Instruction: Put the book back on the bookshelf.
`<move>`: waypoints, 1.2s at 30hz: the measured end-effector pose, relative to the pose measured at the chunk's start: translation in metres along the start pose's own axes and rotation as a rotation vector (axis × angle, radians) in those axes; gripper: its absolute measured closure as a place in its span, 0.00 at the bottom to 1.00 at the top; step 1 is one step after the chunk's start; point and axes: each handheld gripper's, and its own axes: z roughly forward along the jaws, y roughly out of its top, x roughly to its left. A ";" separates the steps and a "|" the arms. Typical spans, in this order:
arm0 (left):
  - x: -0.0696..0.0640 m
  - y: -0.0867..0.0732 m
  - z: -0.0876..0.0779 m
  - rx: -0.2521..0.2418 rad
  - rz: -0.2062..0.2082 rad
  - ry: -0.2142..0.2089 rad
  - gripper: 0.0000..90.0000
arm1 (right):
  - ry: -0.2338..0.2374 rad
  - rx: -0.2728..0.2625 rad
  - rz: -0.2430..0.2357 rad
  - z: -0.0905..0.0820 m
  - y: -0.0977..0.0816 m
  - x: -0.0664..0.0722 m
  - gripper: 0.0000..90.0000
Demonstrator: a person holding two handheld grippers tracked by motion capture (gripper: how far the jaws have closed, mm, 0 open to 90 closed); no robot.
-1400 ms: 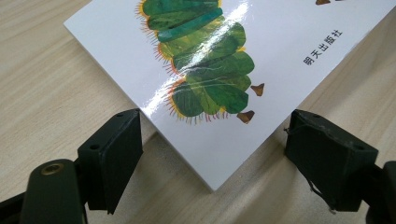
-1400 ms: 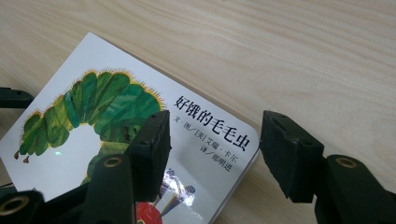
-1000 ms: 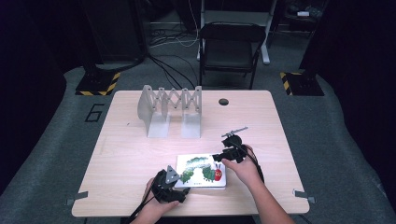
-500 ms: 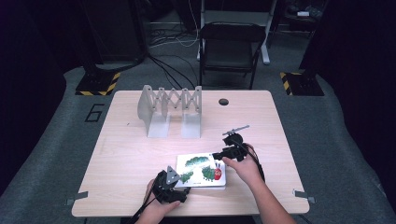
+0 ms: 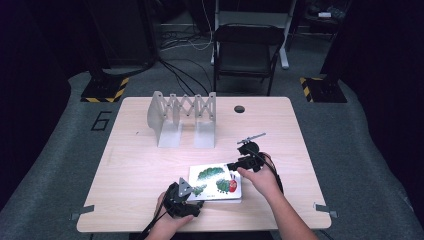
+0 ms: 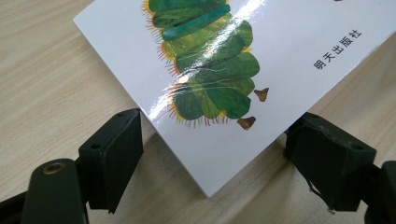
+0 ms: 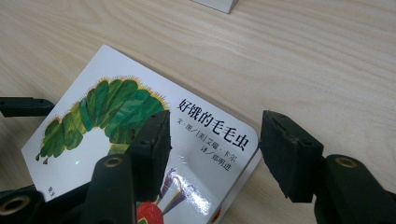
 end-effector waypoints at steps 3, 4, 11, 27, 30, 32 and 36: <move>0.000 0.001 0.000 0.005 0.002 0.009 0.21 | -0.002 0.001 -0.002 -0.001 0.001 0.001 0.48; 0.000 0.001 0.000 0.005 0.001 0.010 0.21 | 0.001 0.002 -0.001 -0.002 0.002 0.001 0.48; -0.002 0.002 0.002 0.008 0.000 0.018 0.18 | -0.002 0.000 -0.007 -0.005 0.006 0.003 0.48; 0.001 0.002 0.001 -0.007 -0.037 0.000 0.20 | -0.002 0.010 -0.017 -0.008 0.009 0.006 0.48; 0.002 0.000 0.001 -0.015 -0.030 0.002 0.21 | -0.004 0.007 -0.013 -0.007 0.009 0.005 0.48; 0.002 0.000 0.000 -0.014 -0.022 -0.002 0.21 | -0.001 0.008 -0.004 -0.007 0.009 0.005 0.48; 0.001 0.000 0.001 -0.017 -0.026 0.005 0.21 | -0.003 0.013 -0.006 -0.004 0.007 0.003 0.48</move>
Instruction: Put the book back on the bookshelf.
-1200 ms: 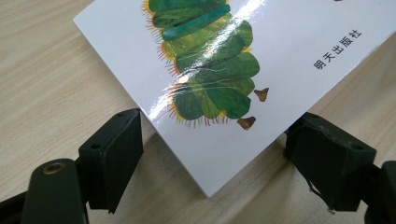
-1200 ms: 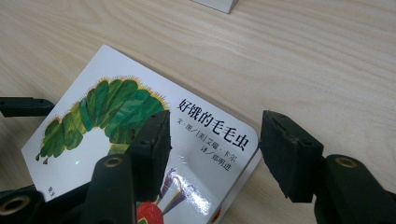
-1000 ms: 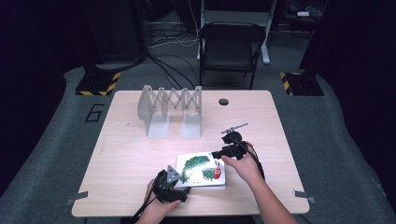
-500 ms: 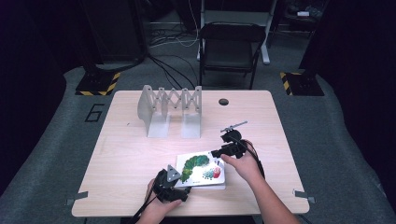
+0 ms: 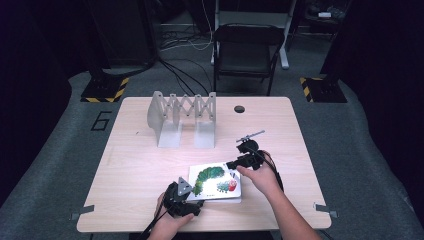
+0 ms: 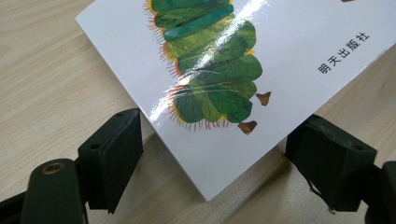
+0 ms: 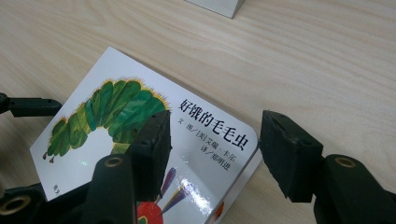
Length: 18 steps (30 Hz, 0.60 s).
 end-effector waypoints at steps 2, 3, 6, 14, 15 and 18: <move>0.000 0.000 0.000 0.001 0.006 -0.001 0.21 | 0.002 0.001 0.001 0.001 0.000 -0.001 0.48; 0.000 0.000 0.000 0.003 0.012 -0.002 0.21 | 0.003 0.004 0.007 0.002 -0.001 -0.001 0.49; 0.001 -0.001 -0.001 0.006 0.023 -0.007 0.22 | 0.006 0.014 0.028 0.004 -0.002 -0.002 0.49; -0.002 -0.002 0.000 -0.001 0.013 0.003 0.22 | 0.008 0.024 0.023 0.007 -0.004 -0.006 0.49; -0.002 -0.002 0.000 0.002 0.021 0.005 0.23 | 0.013 0.026 0.030 0.007 -0.005 -0.006 0.49; -0.001 -0.001 -0.002 0.003 0.029 0.007 0.28 | 0.066 0.015 0.029 0.007 -0.005 -0.009 0.51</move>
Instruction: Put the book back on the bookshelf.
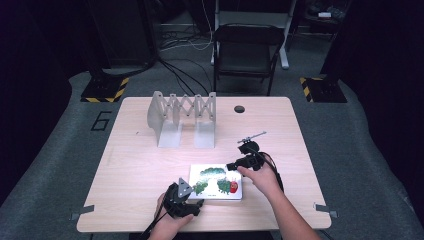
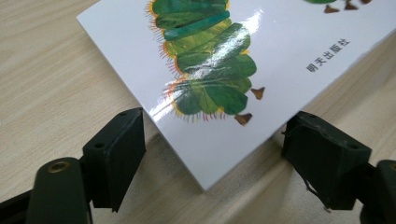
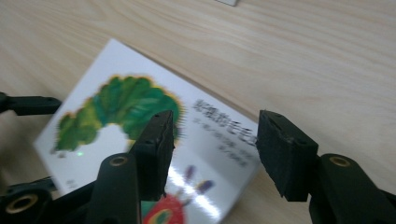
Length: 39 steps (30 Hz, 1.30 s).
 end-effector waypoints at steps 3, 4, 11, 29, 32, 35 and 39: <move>0.001 0.000 0.000 -0.015 -0.002 0.007 0.34 | -0.004 -0.002 0.009 0.001 0.001 0.001 0.51; 0.001 0.000 0.000 -0.015 -0.002 0.008 0.34 | -0.003 -0.004 0.017 0.002 0.001 0.001 0.51; 0.001 0.000 -0.001 -0.009 0.003 0.001 0.34 | -0.015 0.004 0.015 0.003 -0.001 -0.002 0.50; 0.006 0.005 0.005 0.005 0.017 -0.027 0.24 | -0.069 0.090 0.076 0.030 -0.005 -0.024 0.47; 0.005 0.005 0.006 -0.007 0.024 -0.016 0.24 | -0.061 0.098 0.083 0.035 -0.006 -0.026 0.46; 0.005 0.005 0.006 -0.005 0.026 -0.019 0.24 | -0.050 0.094 0.085 0.035 -0.006 -0.026 0.46; 0.005 0.005 0.006 -0.005 0.030 -0.020 0.24 | -0.035 0.095 0.082 0.036 -0.006 -0.024 0.46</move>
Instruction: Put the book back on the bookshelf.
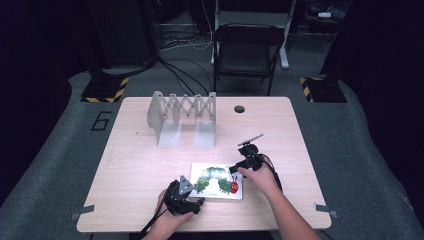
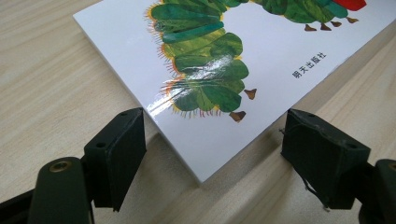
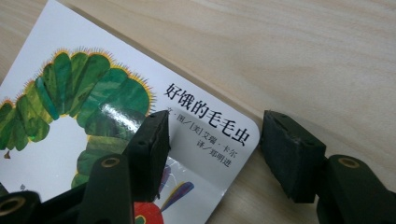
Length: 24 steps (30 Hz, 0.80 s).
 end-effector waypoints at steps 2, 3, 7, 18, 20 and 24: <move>0.000 0.000 0.000 0.000 0.000 -0.001 0.24 | -0.005 -0.001 0.000 0.000 0.000 0.001 0.46; 0.000 0.000 0.000 0.000 -0.001 -0.001 0.24 | -0.005 0.000 0.001 0.000 0.000 0.001 0.46; -0.001 0.000 0.000 -0.002 -0.010 0.002 0.24 | -0.011 0.002 0.005 0.000 0.000 0.001 0.46; -0.003 -0.001 0.001 -0.009 -0.013 0.008 0.23 | -0.034 0.009 -0.003 -0.002 0.001 0.006 0.46; -0.003 -0.001 0.000 -0.004 -0.009 0.004 0.22 | -0.035 0.008 -0.004 -0.002 0.002 0.007 0.46; -0.004 -0.001 0.001 0.003 -0.005 -0.003 0.19 | -0.041 0.012 0.000 -0.003 0.002 0.008 0.46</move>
